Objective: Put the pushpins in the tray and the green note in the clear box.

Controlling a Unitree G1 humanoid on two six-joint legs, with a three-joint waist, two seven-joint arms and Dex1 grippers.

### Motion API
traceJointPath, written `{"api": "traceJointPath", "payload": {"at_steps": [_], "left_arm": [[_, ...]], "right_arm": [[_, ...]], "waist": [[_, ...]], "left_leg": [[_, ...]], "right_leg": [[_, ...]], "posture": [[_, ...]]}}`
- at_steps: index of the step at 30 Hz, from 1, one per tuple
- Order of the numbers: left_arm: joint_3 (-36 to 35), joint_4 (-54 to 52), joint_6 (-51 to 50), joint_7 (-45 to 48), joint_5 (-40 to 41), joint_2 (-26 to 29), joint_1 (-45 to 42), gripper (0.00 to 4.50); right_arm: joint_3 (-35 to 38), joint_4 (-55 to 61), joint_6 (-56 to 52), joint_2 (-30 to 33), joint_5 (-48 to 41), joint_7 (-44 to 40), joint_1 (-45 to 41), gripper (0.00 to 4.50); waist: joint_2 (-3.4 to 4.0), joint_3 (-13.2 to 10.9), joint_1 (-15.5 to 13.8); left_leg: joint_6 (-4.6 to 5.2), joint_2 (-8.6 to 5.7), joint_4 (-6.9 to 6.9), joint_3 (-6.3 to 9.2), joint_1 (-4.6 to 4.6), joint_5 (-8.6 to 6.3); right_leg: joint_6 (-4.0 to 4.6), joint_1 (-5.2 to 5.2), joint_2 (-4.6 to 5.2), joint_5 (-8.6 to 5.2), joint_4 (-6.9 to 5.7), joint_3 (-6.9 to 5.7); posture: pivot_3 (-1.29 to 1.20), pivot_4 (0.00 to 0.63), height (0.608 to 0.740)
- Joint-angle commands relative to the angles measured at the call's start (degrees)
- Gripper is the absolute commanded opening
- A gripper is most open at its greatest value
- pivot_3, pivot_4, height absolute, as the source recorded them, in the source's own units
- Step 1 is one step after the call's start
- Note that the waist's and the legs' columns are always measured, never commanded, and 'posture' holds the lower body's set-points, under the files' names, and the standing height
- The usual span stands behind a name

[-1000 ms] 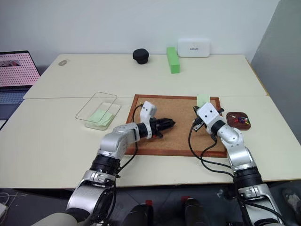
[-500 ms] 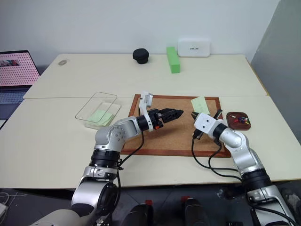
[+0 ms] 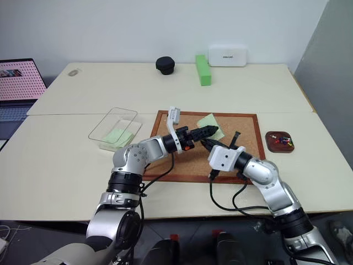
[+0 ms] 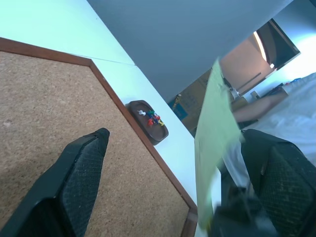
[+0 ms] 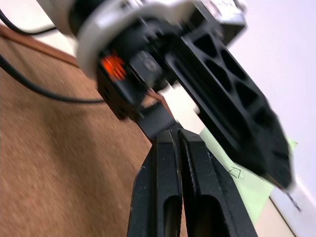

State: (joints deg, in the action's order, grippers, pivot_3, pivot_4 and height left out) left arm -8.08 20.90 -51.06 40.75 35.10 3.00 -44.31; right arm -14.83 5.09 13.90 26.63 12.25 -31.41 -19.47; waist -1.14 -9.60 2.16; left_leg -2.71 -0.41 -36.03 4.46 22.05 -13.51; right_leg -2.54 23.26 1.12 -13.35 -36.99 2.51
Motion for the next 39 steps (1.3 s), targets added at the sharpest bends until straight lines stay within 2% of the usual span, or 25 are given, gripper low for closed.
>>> {"api": "traceJointPath", "payload": {"at_steps": [1,6,12,14,20,28,33,39], "left_arm": [[-0.21,-0.85,0.92,0.14,0.96,0.07,-1.45,3.92],[-0.13,-2.27,0.27,0.57,1.67,0.36,-0.61,2.78],[-0.23,-2.59,0.01,0.41,2.17,0.51,-0.53,1.60],[-0.25,-2.55,0.22,0.44,2.13,0.59,-0.57,1.35],[-0.51,-2.32,0.84,0.57,2.32,0.49,-0.84,0.07],[-0.35,-1.79,1.29,0.19,1.77,1.38,-0.67,0.03],[3.67,-0.01,6.43,1.42,-3.50,4.21,0.31,0.03],[3.13,1.32,7.50,1.03,-3.29,3.53,-1.32,0.03]], "right_arm": [[0.64,2.03,0.37,0.21,0.12,-0.09,-0.99,0.00],[0.86,1.58,0.78,0.39,0.03,-0.12,-0.98,0.00],[1.34,0.73,1.12,0.86,-0.33,-0.24,-1.41,0.00],[1.35,0.44,1.22,1.09,-0.01,-0.12,-1.53,0.00],[1.08,0.35,1.24,1.15,0.16,0.07,-1.50,0.00],[1.81,1.57,0.20,1.11,0.31,0.97,-1.11,0.00],[3.03,4.67,-1.98,0.81,-1.56,0.73,-0.73,0.00],[3.68,7.94,-5.15,0.11,-2.32,0.22,-0.93,0.00]], "waist": [[-0.01,-0.01,-0.04],[-0.02,-0.01,-0.04],[-0.02,-0.01,-0.04],[-0.02,-0.01,-0.04],[-0.03,-0.02,-0.04],[-0.03,-0.02,-0.04],[-0.03,-0.02,-0.03],[-0.06,-0.03,-0.31]], "left_leg": [[0.00,0.00,0.00,0.00,0.00,0.00],[0.00,0.00,0.00,0.00,0.00,0.00],[-0.01,0.00,0.00,-0.01,0.00,0.00],[-0.01,0.00,0.00,-0.01,0.00,0.00],[-0.01,0.00,0.00,0.00,0.00,0.00],[-0.01,0.00,0.00,-0.01,0.00,-0.01],[-0.01,0.00,0.00,-0.01,-0.01,0.00],[-0.01,0.00,0.00,0.00,0.01,-0.01]], "right_leg": [[0.00,0.00,0.00,0.00,0.00,0.01],[0.00,0.00,0.00,0.00,0.00,0.00],[0.00,0.00,0.00,0.00,0.00,0.00],[0.00,0.00,0.00,0.00,0.00,0.00],[0.00,0.00,0.00,0.00,0.00,0.00],[0.00,0.00,0.00,0.00,0.00,0.00],[0.01,0.00,0.00,0.00,0.00,0.01],[0.00,0.00,0.01,0.00,0.02,0.00]], "posture": [[0.00,0.150,0.740],[0.00,0.150,0.740],[0.00,0.150,0.740],[0.00,0.150,0.740],[0.00,0.150,0.740],[0.00,0.150,0.740],[0.00,0.150,0.740],[0.00,0.150,0.740]]}}
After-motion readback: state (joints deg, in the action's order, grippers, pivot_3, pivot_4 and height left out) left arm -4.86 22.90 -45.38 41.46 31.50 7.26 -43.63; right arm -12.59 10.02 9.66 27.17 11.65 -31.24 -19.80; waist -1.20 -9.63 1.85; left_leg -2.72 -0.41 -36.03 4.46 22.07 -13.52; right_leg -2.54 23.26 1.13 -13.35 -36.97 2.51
